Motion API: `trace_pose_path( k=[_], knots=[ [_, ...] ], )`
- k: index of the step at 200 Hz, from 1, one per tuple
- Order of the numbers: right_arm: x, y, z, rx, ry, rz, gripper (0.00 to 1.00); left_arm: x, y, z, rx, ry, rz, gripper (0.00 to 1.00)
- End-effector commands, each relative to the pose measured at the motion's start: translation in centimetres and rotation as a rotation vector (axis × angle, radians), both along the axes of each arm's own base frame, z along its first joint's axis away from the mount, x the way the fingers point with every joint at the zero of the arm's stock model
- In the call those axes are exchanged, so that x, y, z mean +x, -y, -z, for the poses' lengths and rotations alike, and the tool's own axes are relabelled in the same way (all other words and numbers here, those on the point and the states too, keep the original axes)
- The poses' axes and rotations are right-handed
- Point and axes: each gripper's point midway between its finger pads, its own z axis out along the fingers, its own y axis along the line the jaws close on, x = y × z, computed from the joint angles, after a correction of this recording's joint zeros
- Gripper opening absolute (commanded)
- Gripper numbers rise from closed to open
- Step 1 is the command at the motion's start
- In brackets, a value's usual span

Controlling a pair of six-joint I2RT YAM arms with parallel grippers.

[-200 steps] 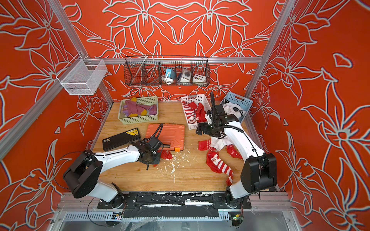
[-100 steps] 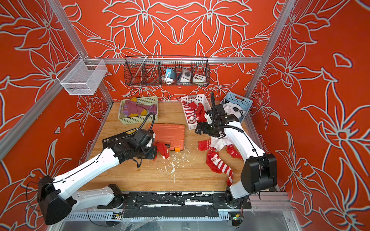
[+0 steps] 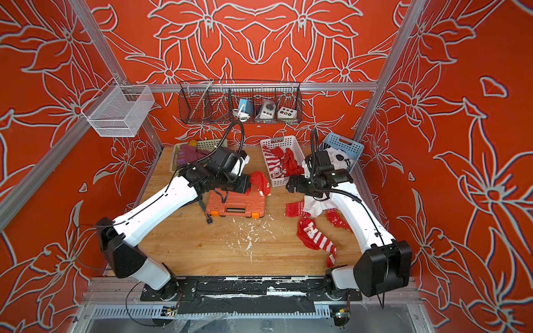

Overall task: Sort the socks into the basket by color
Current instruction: Place the sock in the bin.

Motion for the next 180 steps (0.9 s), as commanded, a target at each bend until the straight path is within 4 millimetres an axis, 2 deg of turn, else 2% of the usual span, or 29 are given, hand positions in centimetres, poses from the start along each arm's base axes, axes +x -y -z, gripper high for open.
trace_pose_path(
  k=[1,20,56,87,118,136,150,170,180],
  knots=[
    [-0.5,1.9,-0.5,-0.053,0.026,0.078,0.98,3.6,2.2,-1.7,-0.047,0.086,0.051,0.00],
    [-0.6,2.5,-1.1,-0.055,0.048,0.101,0.98,7.1,4.2,-1.6,-0.059,0.122,0.061,0.00],
    [-0.7,3.0,-1.7,-0.042,0.062,0.111,0.98,12.6,8.0,0.3,-0.111,0.144,0.086,0.00],
    [-0.7,2.9,-1.7,-0.040,0.048,0.093,0.98,15.9,10.1,3.7,-0.185,0.114,0.095,0.00],
    [-0.9,3.1,-1.4,-0.065,0.018,0.070,0.98,16.9,11.2,8.6,-0.224,0.037,0.133,0.00],
    [-1.1,3.3,-1.1,-0.073,0.001,0.064,0.98,16.7,11.7,10.8,-0.239,-0.005,0.161,0.12],
    [-1.2,3.4,-0.7,-0.074,-0.014,0.064,0.98,16.5,11.8,12.2,-0.249,-0.037,0.172,0.25],
    [-1.4,3.3,-0.3,-0.065,-0.031,0.068,0.98,16.3,11.7,13.1,-0.243,-0.060,0.178,0.50],
    [-1.5,3.2,-0.1,-0.061,-0.039,0.068,0.98,16.2,11.5,13.2,-0.235,-0.064,0.178,0.55]
  ],
)
